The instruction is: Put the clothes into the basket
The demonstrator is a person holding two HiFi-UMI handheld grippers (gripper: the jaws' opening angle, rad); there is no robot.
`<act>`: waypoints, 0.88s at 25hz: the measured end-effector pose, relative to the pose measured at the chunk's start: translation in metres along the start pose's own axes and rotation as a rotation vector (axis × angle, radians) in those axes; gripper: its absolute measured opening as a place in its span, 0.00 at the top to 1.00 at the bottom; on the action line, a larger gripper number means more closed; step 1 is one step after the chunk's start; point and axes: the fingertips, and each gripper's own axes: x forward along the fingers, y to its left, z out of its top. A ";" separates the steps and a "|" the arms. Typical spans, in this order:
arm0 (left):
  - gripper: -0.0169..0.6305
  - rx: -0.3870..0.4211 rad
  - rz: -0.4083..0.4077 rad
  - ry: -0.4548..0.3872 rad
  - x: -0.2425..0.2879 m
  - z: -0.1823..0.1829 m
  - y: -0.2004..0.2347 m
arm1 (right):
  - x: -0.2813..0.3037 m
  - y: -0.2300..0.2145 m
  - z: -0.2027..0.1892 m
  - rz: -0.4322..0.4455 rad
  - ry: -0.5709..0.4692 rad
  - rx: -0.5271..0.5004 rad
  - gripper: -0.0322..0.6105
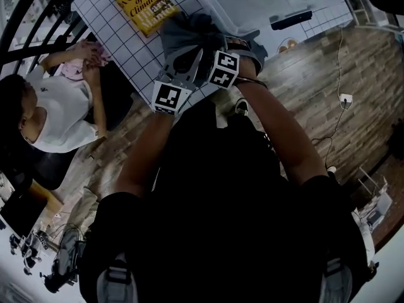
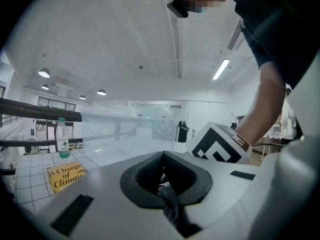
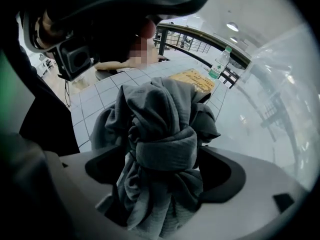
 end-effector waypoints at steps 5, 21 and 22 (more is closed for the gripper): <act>0.97 -0.009 -0.010 0.012 0.002 -0.007 0.006 | 0.022 -0.005 -0.004 -0.063 0.052 -0.038 0.25; 0.97 -0.029 -0.006 0.046 0.006 -0.034 0.027 | 0.059 -0.005 -0.015 -0.042 0.093 0.017 0.25; 0.97 -0.029 -0.007 0.049 0.007 -0.034 0.027 | 0.059 -0.006 -0.015 -0.040 0.092 0.021 0.26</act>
